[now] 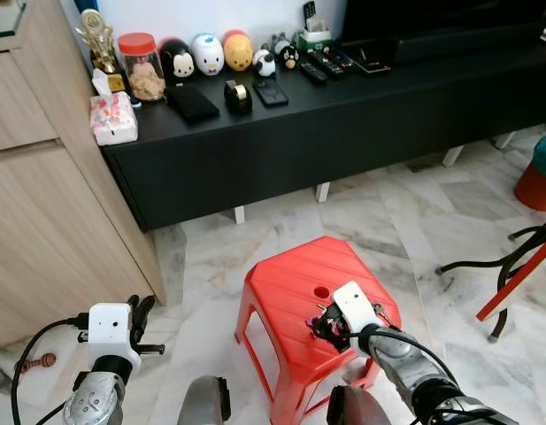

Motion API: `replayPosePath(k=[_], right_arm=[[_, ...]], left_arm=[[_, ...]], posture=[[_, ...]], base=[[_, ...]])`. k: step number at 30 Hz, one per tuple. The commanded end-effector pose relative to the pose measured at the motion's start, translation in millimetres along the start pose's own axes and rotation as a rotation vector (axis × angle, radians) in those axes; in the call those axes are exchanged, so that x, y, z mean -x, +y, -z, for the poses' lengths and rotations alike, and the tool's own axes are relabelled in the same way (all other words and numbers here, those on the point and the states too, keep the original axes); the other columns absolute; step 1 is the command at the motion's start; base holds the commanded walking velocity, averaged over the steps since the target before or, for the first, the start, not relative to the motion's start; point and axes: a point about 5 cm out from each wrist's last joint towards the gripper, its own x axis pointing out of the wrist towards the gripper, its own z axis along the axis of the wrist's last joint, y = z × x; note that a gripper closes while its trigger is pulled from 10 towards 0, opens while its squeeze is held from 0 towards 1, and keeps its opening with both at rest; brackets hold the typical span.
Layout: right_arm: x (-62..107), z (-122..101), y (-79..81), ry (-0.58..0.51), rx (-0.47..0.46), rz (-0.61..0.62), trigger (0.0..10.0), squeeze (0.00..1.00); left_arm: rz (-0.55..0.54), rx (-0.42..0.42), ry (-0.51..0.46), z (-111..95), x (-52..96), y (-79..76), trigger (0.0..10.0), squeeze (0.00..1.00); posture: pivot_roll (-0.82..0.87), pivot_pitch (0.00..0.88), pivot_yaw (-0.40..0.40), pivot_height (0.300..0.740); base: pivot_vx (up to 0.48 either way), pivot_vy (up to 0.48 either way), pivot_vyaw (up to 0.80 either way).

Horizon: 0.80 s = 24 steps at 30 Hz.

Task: Hang keys on a hook

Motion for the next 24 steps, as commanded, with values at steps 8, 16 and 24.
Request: replayPosePath(k=[8,16,24], right_arm=[[-1.8,-3.1,2.5,-0.030,-0.226,-0.016,10.0,0.00],[-2.5,-6.7,3.5,-0.059,-0.262,-0.019,10.0,0.00],[-1.0,-21.8,-12.6,-0.122,-0.332,0.062,10.0,0.00]], left_arm=[[-0.008,-0.005,0.012,2.5,5.5,-0.7,10.0,0.00],[-0.010,-0.005,0.016,2.6,2.8,0.1,10.0,0.00],[-0.014,-0.006,0.012,1.8,2.3,-0.2,10.0,0.00]], posture=[[0.18,0.148,-0.065,0.612],[0.18,0.139,-0.062,0.612],[0.18,0.137,-0.063,0.612]], base=[[0.000,0.000,0.00],[0.000,0.000,0.00],[0.000,0.000,0.00]])
